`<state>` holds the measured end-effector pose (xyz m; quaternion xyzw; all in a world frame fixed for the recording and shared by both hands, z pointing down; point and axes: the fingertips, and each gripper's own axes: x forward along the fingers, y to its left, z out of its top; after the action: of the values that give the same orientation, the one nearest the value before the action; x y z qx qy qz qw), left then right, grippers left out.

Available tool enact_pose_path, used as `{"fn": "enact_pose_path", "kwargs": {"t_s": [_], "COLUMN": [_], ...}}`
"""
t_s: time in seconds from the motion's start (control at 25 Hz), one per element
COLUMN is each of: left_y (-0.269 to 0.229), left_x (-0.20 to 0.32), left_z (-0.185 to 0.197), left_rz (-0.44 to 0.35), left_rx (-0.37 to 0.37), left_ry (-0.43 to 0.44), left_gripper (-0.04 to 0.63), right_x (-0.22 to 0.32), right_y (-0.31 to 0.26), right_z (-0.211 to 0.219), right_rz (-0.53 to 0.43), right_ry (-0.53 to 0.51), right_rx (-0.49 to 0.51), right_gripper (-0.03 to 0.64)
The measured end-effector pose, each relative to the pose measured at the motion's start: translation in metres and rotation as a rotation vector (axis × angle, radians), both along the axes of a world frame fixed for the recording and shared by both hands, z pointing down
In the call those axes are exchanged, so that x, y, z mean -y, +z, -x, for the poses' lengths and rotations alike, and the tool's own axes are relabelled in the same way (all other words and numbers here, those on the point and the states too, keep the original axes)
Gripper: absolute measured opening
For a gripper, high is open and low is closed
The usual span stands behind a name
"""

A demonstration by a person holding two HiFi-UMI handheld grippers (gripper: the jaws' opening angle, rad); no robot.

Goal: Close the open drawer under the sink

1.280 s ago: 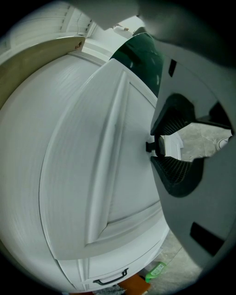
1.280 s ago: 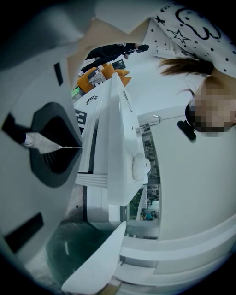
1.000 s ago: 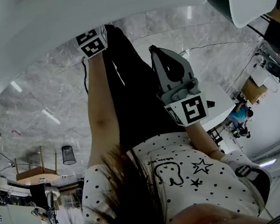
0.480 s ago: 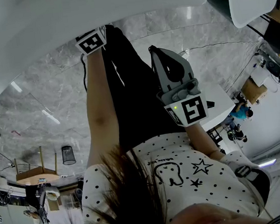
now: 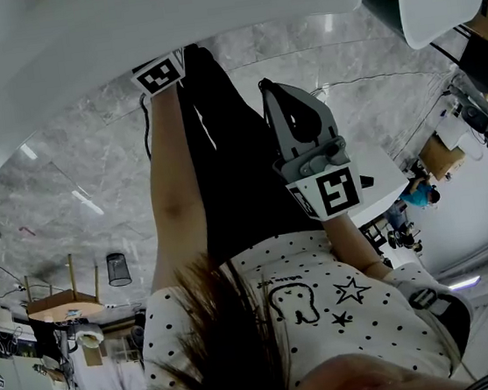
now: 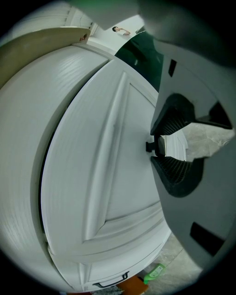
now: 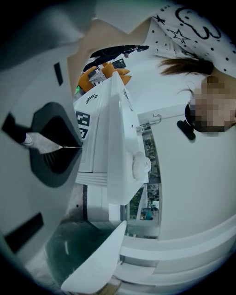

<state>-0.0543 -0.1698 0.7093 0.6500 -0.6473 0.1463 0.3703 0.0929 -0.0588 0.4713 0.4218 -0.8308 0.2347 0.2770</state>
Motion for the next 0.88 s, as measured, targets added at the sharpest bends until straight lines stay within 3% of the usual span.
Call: {"fn": "enact_pose_path", "kwargs": {"t_s": [0.88], "left_y": [0.003], "left_x": [0.005], "left_z": [-0.003], "left_rz": [0.02], "left_rx": [0.008], "left_ry": [0.005], "left_gripper": [0.146], "right_x": [-0.011], "right_y": [0.0], "right_z": [-0.006], "right_rz": [0.004], "right_ry": [0.012], "right_rx": [0.008], "right_gripper": [0.015]}}
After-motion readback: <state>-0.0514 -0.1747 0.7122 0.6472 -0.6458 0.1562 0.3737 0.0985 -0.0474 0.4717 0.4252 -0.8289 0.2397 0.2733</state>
